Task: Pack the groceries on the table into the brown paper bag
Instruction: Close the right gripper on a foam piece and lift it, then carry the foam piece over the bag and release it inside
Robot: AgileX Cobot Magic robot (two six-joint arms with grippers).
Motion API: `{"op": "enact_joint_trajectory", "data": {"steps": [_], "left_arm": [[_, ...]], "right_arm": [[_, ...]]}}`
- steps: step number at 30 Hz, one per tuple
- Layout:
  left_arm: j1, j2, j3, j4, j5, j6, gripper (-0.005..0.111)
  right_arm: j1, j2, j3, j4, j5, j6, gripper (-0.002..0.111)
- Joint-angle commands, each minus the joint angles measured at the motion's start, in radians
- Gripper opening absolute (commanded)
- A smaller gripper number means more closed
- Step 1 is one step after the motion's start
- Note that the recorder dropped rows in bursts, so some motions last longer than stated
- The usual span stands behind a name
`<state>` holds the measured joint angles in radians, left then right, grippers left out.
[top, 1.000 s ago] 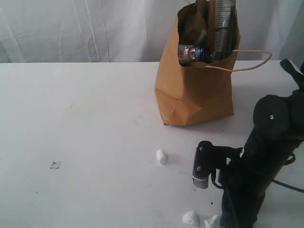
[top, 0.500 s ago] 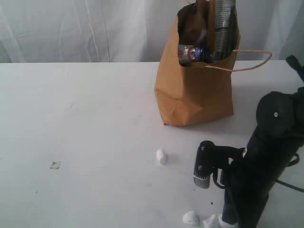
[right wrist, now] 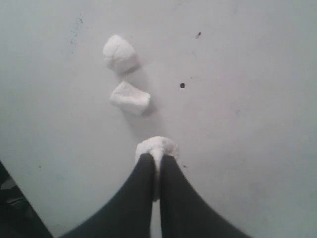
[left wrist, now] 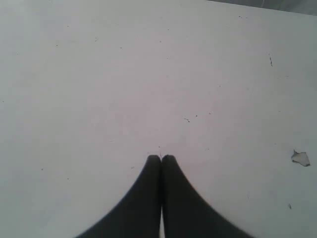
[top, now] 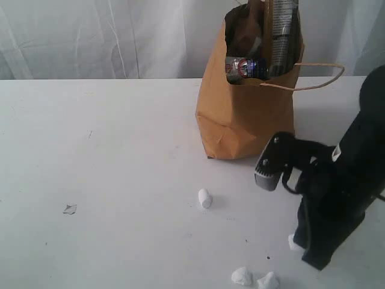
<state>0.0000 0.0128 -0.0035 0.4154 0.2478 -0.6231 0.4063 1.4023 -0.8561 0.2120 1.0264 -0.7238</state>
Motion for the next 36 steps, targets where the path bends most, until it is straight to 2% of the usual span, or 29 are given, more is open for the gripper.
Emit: {"op": "enact_joint_trajectory", "data": {"steps": [1,12,18,22,29,34,36], "left_arm": [[-0.002,0.005,0.003,0.001,0.001,-0.002,0.000],[-0.002,0.005,0.003,0.001,0.001,-0.002,0.000],[-0.002,0.005,0.003,0.001,0.001,-0.002,0.000],[-0.002,0.005,0.003,0.001,0.001,-0.002,0.000],[-0.002,0.005,0.003,0.003,0.000,-0.002,0.000],[-0.002,0.005,0.003,0.006,0.000,-0.002,0.000],[-0.002,0.005,0.003,0.006,0.000,-0.002,0.000]], "right_arm": [[-0.057,-0.074,-0.130,-0.035,0.148,0.070,0.000],[-0.279,-0.100,-0.600,-0.019,0.195,0.126,0.000],[-0.393,-0.013,-0.774,0.087,0.029,0.107,0.000],[-0.428,0.073,-0.836,0.265,0.012,0.038,0.000],[-0.428,0.266,-0.844,0.673,-0.003,-0.298,0.000],[-0.428,0.352,-0.844,0.693,-0.051,-0.301,0.000],[-0.426,0.369,-0.844,0.695,-0.049,-0.301,0.005]]}}
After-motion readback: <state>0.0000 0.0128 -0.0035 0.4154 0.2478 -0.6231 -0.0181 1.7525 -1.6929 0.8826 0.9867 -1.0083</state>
